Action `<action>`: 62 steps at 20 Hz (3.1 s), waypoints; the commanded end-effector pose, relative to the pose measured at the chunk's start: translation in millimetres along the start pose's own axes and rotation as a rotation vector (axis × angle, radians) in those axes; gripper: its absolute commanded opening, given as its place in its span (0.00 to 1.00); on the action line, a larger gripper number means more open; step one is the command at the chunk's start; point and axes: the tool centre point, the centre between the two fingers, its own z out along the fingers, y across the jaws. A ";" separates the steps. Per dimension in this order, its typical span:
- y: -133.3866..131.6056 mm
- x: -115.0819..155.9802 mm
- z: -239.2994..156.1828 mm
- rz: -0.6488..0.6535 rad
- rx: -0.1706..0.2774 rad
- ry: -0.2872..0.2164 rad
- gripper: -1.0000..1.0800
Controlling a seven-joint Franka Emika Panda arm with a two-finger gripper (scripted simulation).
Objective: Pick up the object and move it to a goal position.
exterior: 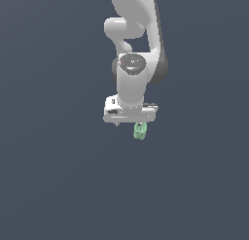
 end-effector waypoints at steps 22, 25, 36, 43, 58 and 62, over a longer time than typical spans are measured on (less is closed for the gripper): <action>5.3 -1.7 11.9 0.072 -0.015 0.005 0.96; -4.2 -5.2 18.2 0.097 -0.012 0.009 0.96; -50.6 -28.1 49.7 0.225 0.004 0.028 0.96; -64.2 -36.7 59.0 0.266 0.009 0.034 0.96; -65.5 -37.4 96.2 0.269 0.009 0.034 0.96; -65.8 -36.7 107.8 0.270 0.009 0.034 0.96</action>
